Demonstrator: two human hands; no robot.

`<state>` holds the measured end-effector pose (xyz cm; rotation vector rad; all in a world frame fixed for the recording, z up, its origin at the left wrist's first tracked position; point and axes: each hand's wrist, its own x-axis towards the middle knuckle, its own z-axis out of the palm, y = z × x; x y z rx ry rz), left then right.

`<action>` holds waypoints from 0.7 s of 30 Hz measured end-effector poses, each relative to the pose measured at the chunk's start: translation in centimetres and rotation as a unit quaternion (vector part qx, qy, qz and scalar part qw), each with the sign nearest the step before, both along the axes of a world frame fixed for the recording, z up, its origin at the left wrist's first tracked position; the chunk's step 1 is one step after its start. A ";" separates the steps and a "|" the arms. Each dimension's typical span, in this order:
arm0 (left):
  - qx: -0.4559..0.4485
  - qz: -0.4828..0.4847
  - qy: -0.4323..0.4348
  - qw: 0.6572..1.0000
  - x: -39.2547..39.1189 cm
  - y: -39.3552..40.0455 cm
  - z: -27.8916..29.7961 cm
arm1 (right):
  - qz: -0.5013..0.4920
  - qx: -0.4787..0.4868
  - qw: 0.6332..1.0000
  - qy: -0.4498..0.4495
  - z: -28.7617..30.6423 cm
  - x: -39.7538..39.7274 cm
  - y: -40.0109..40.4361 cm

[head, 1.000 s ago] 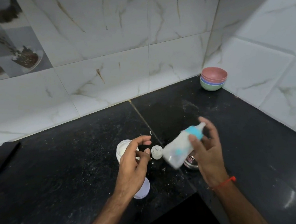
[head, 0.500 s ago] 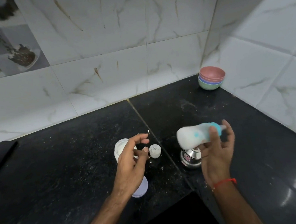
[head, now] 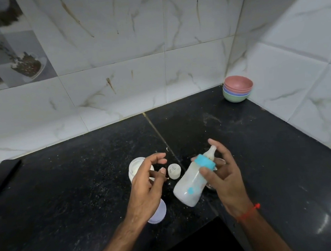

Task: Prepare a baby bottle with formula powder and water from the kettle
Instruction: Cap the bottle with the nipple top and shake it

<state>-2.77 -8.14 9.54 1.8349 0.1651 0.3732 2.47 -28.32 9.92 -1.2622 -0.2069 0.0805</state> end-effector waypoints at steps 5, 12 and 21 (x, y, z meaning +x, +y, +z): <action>0.000 0.001 -0.005 1.000 0.3 0.1 0.1 | -0.171 0.192 0.964 0.065 0.6 1.5 0.0; 0.006 -0.002 -0.001 1.000 0.7 0.1 0.1 | -0.120 0.147 0.982 0.008 1.7 1.0 0.4; 0.006 -0.004 -0.001 1.000 0.8 0.0 0.2 | -0.143 0.134 0.980 0.014 1.2 1.5 0.3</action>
